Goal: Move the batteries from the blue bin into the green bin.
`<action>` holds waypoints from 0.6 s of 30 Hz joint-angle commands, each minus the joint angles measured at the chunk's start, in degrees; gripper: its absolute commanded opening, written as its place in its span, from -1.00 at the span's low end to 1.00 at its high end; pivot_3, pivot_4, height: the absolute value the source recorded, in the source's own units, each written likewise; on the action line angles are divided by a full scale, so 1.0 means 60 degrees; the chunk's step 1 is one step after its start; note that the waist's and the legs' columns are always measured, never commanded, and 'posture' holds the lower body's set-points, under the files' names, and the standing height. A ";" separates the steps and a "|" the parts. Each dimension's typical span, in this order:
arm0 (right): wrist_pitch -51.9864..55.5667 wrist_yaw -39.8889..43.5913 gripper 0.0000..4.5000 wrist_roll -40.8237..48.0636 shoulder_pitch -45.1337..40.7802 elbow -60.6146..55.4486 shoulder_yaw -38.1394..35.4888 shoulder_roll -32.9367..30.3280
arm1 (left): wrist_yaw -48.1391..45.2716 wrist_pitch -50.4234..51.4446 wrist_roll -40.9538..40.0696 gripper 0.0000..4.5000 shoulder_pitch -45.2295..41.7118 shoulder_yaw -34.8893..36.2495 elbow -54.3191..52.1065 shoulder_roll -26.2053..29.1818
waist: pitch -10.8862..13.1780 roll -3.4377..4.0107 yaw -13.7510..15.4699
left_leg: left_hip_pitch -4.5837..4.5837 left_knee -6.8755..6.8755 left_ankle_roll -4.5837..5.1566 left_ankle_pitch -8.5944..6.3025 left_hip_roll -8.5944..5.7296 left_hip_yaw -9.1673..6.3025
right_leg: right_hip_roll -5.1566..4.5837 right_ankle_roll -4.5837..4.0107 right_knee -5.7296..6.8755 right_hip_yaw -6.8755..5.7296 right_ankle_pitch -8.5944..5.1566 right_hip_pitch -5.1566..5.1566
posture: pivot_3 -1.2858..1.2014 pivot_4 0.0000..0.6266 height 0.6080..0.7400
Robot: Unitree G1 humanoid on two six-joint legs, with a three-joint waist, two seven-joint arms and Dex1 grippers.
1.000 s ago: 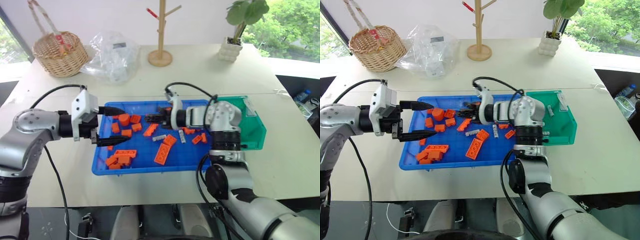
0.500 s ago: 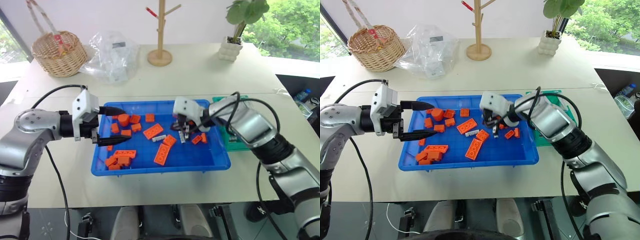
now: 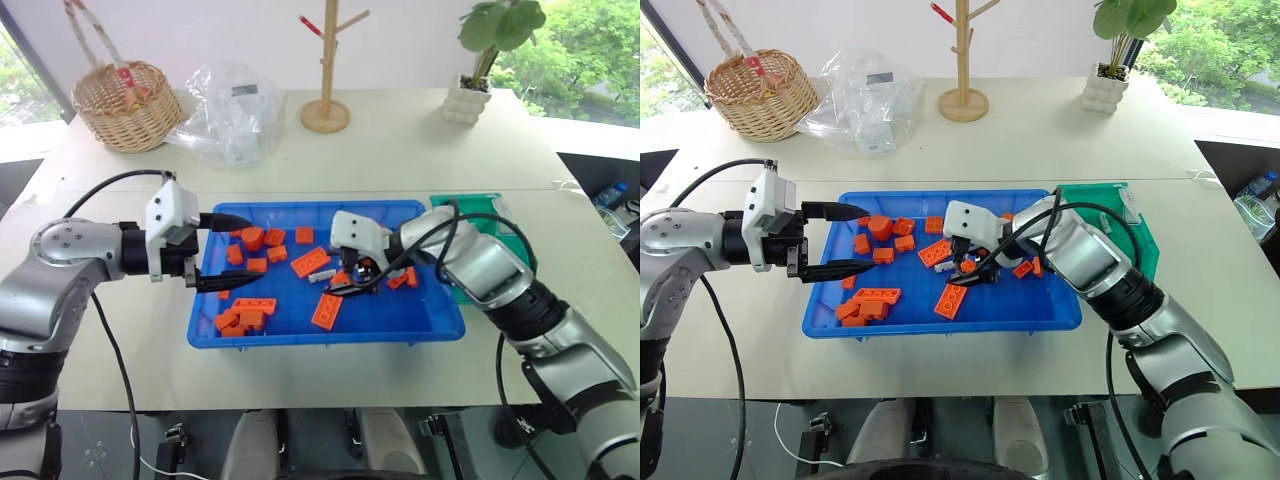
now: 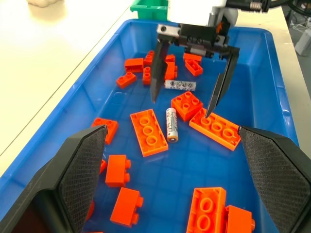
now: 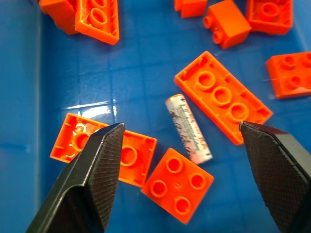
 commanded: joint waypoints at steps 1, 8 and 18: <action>0.0424 -0.0131 0.78 0.0072 0.0008 0.0227 -0.0230 0.0365 | 0.0029 -0.0126 -0.0012 1.00 -0.0119 0.0037 -0.0166 -0.0033 | 0.0000 -0.0001 -0.0006 | 0.0001 0.0000 0.0000 0.0000 0.0001 -0.0001 | 0.0002 0.0000 0.0001 -0.0001 0.0000 0.0001 | 0.03 -0.52 0.93; 0.1049 -0.0595 0.78 -0.0029 -0.0295 0.1458 -0.0379 0.1205 | 0.0039 -0.0108 -0.0003 1.00 -0.0029 0.0133 -0.0207 0.0004 | 0.0000 -0.0001 -0.0030 | 0.0001 0.0000 0.0000 0.0000 0.0001 -0.0001 | 0.0003 0.0002 0.0005 -0.0002 0.0001 0.0001 | 0.03 -0.52 0.93; 0.0839 -0.0644 0.55 -0.0482 -0.0160 0.1911 -0.0155 0.1372 | 0.0134 -0.0139 0.0003 1.00 -0.0008 0.0199 -0.0185 -0.0016 | -0.0005 -0.0007 -0.0025 | 0.0005 0.0001 0.0000 0.0000 -0.0001 -0.0003 | 0.0002 0.0007 0.0005 -0.0002 0.0004 0.0008 | 0.03 -0.52 0.93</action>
